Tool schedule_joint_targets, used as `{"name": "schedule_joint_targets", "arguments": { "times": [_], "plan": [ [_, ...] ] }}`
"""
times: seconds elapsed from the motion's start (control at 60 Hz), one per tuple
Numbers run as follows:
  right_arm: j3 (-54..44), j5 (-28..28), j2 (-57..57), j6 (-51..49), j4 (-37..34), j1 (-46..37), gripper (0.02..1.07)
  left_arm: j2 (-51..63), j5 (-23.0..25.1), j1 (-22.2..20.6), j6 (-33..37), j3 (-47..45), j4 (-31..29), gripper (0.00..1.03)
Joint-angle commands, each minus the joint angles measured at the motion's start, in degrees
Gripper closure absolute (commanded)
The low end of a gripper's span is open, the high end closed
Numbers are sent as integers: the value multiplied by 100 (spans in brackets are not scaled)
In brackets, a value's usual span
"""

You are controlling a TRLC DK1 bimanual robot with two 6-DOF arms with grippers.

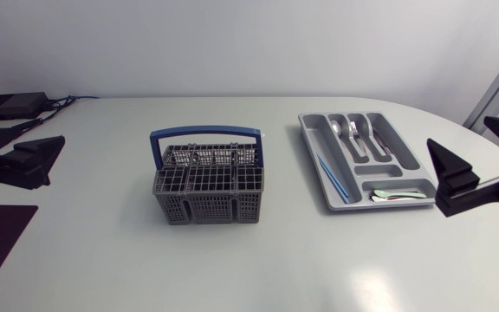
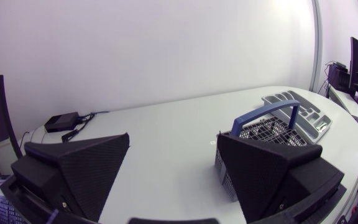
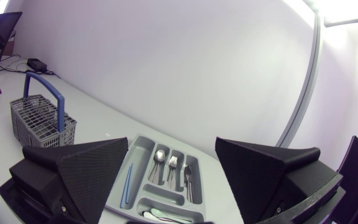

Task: Unload the cutlery basket into the drawer organizer.

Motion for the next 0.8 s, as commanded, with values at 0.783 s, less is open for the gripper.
{"name": "schedule_joint_targets", "arguments": {
  "times": [0.783],
  "plan": [
    [-1830,434,-1721,1740,170,-27,6,-2623,-1234,-1002,-1022,-2494,963,4]
  ]
}}
